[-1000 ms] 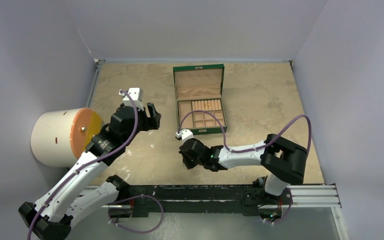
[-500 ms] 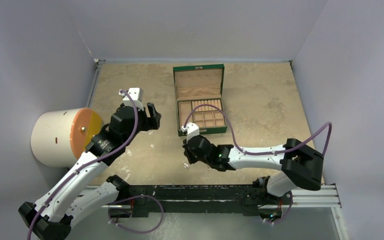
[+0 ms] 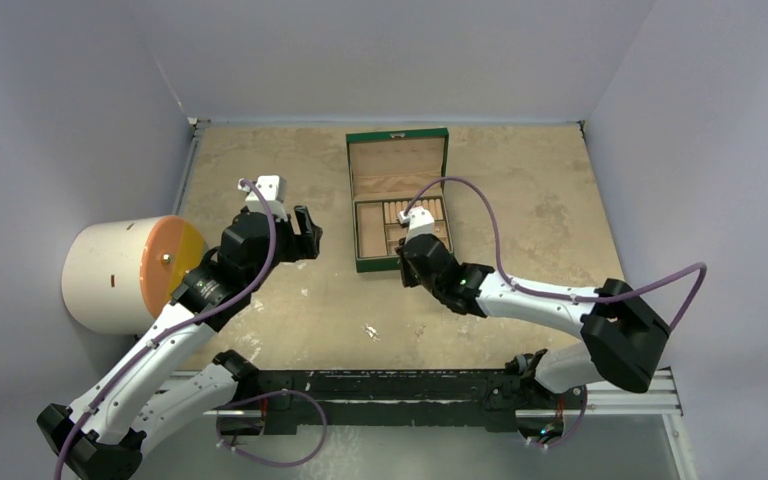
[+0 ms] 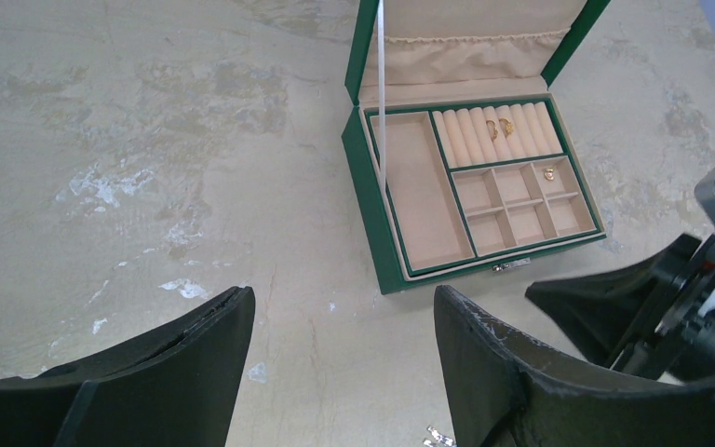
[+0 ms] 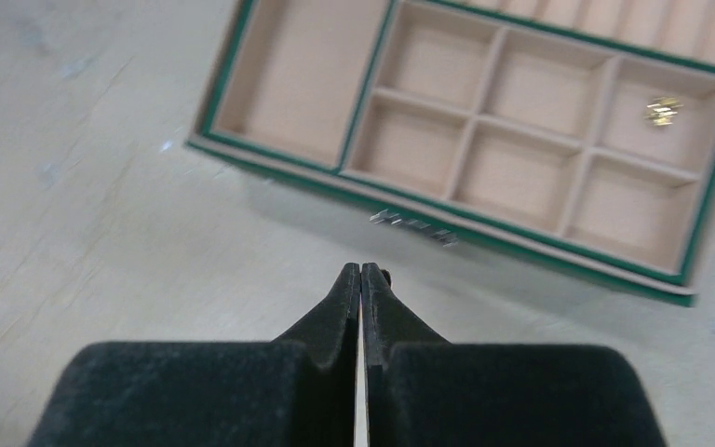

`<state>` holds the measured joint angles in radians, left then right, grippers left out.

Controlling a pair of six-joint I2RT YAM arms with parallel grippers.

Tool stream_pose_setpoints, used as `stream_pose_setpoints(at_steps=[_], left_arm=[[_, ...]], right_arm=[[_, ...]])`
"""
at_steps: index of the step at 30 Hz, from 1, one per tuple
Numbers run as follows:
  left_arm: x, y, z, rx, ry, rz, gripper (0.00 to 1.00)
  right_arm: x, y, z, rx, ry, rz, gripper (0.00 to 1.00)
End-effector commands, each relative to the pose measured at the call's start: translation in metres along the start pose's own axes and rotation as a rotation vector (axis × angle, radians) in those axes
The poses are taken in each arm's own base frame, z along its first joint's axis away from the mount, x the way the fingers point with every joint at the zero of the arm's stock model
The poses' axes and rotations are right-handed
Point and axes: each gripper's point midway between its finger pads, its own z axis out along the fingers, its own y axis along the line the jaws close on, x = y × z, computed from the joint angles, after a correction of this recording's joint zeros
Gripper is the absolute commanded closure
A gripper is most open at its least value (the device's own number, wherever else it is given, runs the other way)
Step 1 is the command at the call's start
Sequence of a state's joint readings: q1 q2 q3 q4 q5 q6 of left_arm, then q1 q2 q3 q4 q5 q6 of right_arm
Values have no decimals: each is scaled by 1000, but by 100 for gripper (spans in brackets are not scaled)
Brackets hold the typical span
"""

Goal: Organize the mixed jewelry

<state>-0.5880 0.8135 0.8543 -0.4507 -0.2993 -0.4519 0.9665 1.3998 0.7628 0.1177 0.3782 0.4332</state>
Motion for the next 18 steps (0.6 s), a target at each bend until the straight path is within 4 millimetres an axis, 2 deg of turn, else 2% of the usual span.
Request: stream_pose_setpoints(at_steps=[1, 7, 10, 18], left_arm=[[-10, 0, -1, 4, -38, 0, 30], [-9, 0, 0, 4, -32, 3, 30], [-10, 0, 0, 4, -33, 3, 30], [-9, 0, 1, 1, -33, 5, 30]], right_arm=[[-50, -34, 0, 99, -116, 15, 100], [-83, -82, 9, 192, -168, 59, 100], [-89, -100, 20, 236, -171, 77, 100], [-95, -117, 50, 254, -176, 132, 100]])
